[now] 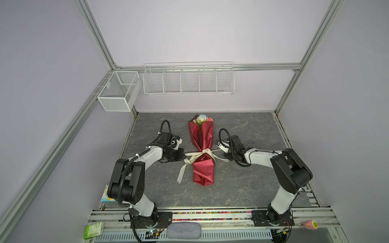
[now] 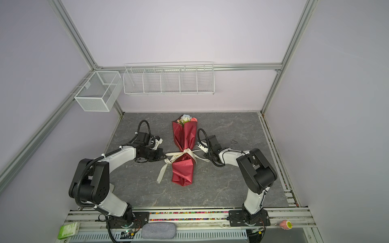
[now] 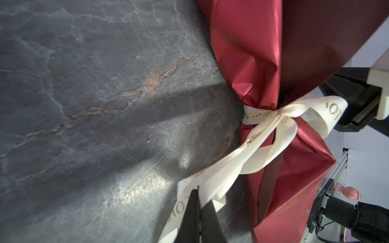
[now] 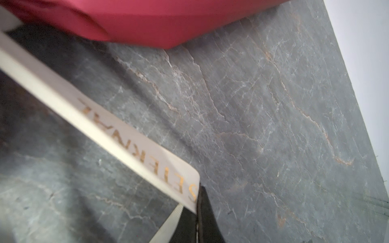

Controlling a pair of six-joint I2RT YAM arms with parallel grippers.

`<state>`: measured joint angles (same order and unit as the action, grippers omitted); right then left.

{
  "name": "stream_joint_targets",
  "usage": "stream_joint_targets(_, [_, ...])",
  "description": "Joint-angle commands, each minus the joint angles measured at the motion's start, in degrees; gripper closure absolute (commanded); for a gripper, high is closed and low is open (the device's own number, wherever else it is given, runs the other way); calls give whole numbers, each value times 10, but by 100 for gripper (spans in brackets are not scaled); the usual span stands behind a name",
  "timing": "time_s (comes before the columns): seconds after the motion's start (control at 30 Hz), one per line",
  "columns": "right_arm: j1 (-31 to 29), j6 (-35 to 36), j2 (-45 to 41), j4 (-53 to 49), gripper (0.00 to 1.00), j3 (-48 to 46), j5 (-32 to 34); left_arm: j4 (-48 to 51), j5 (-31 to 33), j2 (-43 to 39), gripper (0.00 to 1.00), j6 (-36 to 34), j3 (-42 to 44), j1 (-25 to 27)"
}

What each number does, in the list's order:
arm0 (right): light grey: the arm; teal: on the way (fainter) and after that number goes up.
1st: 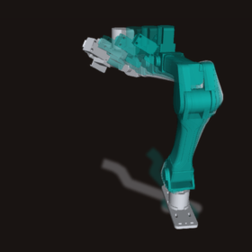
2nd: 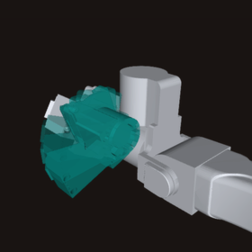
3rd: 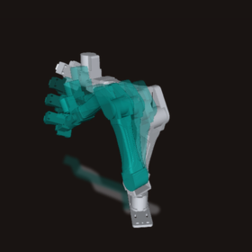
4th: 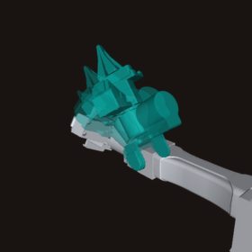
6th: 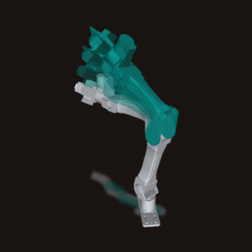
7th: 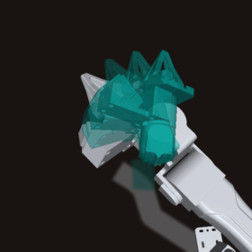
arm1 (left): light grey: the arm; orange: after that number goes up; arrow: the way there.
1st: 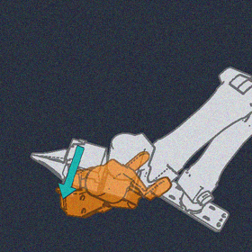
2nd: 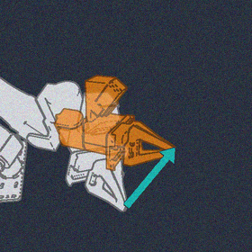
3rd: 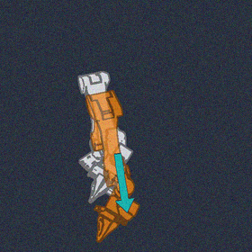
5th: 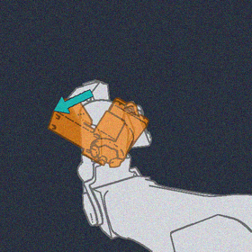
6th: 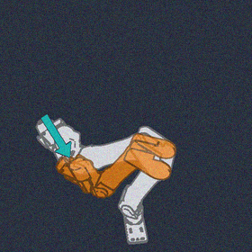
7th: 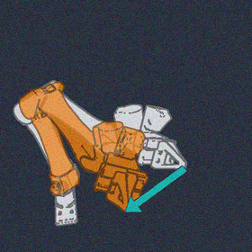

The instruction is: Tie the bouquet of fake flowers

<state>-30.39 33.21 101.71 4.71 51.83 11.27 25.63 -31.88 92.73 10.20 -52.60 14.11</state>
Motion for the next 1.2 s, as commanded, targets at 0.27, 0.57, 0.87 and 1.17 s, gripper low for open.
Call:
stream_joint_targets(0.27, [25, 22, 5, -47, 93, 20, 77, 52, 40, -4, 100, -21, -12, -36])
stream_joint_targets(0.57, [18, 19, -28, -79, 93, 16, 58, 54, 62, -22, 100, -11, -7, -36])
stream_joint_targets(0.87, [-9, -8, -63, -99, 93, 6, 47, 12, 28, -50, 100, 6, 18, -36])
stream_joint_targets(1.17, [-8, -33, -41, -99, 93, 26, 83, -17, 12, -18, 100, 19, 13, -41])
